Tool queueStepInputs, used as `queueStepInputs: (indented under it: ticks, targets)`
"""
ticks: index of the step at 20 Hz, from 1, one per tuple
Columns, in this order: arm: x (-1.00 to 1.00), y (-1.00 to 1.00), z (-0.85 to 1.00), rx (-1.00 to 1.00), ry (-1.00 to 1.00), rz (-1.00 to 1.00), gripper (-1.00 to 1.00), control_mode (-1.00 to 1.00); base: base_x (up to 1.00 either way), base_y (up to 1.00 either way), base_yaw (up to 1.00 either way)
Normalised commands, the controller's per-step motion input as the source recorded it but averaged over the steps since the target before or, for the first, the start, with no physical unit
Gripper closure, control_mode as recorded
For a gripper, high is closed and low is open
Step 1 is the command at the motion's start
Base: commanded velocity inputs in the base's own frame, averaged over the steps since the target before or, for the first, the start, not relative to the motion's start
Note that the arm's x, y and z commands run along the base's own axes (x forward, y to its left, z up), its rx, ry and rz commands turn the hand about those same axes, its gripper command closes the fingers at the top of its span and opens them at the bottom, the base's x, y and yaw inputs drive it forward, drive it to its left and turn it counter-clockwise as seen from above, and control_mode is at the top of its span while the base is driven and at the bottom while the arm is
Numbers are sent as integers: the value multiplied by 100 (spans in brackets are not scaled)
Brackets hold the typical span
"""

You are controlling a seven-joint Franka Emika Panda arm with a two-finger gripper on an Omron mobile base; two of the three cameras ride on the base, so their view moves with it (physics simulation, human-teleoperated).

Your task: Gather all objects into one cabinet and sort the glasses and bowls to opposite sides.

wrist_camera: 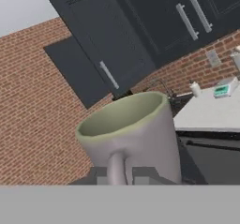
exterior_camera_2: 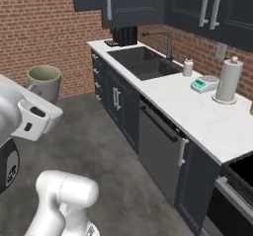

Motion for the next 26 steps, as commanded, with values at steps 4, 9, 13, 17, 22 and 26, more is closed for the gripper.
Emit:
queueStepInputs:
  ticks: [4,9,13,17,22,26]
  targets:
    - [0,0,0,0,0,0,100,100,79,99,36]
    - [0,0,0,0,0,0,100,100,98,90,34]
    - [0,0,0,0,0,0,100,100,95,100,31]
    - [0,0,0,0,0,0,100,100,100,86,22]
    - [0,0,0,0,0,0,100,100,100,86,5]
    - [0,0,0,0,0,0,100,100,100,84,-36]
